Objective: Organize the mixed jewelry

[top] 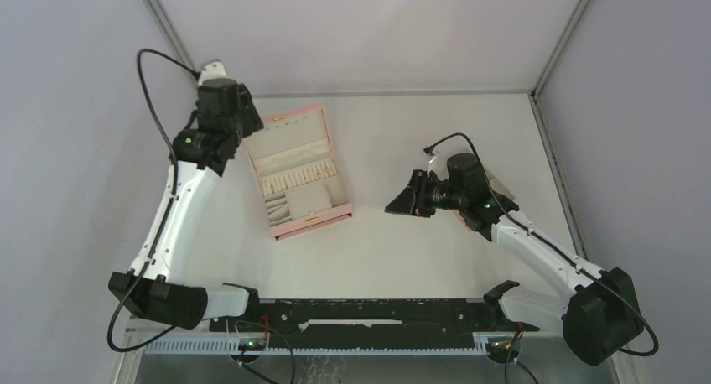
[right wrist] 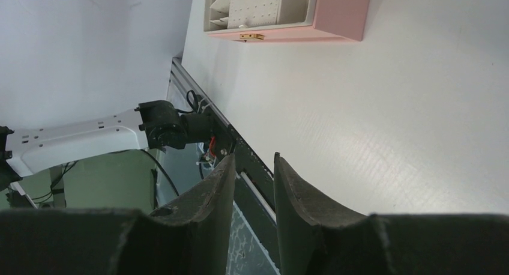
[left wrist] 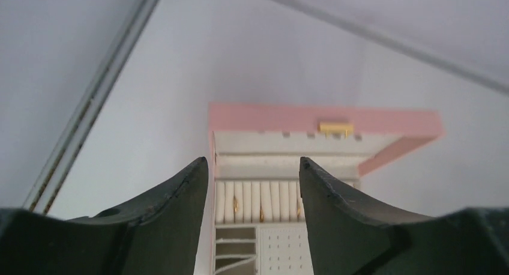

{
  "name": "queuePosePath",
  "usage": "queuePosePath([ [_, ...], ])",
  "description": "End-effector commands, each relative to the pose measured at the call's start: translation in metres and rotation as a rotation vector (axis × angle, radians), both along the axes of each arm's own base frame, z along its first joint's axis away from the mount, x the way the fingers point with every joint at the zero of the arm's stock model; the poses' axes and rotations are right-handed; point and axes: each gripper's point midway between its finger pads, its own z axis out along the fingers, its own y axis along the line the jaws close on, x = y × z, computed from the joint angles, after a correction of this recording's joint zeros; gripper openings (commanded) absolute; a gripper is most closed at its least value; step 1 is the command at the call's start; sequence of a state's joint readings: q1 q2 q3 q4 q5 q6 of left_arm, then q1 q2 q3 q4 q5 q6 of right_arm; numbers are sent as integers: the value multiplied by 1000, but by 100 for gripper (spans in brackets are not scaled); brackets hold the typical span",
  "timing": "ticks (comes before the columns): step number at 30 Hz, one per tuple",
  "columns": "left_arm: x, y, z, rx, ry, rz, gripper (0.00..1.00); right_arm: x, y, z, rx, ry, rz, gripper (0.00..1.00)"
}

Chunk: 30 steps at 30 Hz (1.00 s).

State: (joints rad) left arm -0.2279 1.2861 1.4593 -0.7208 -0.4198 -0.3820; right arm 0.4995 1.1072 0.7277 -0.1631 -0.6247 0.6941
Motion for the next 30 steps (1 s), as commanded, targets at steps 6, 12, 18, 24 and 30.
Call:
queuePosePath([
  [6, 56, 29, 18, -7, 64, 5, 65, 3, 0, 25, 17, -92, -4, 38],
  [12, 88, 20, -9, -30, 161, -29, 64, 0, -5, 24, -4, -99, -14, 39],
  [18, 83, 8, -35, -74, 208, -80, 64, -1, -8, 21, -22, -101, -21, 38],
  [24, 68, -1, -46, -101, 229, -127, 64, 2, -7, 20, -21, -101, -23, 38],
  [30, 49, -10, -53, -128, 244, -166, 64, 9, -13, 19, -39, -105, -66, 39],
])
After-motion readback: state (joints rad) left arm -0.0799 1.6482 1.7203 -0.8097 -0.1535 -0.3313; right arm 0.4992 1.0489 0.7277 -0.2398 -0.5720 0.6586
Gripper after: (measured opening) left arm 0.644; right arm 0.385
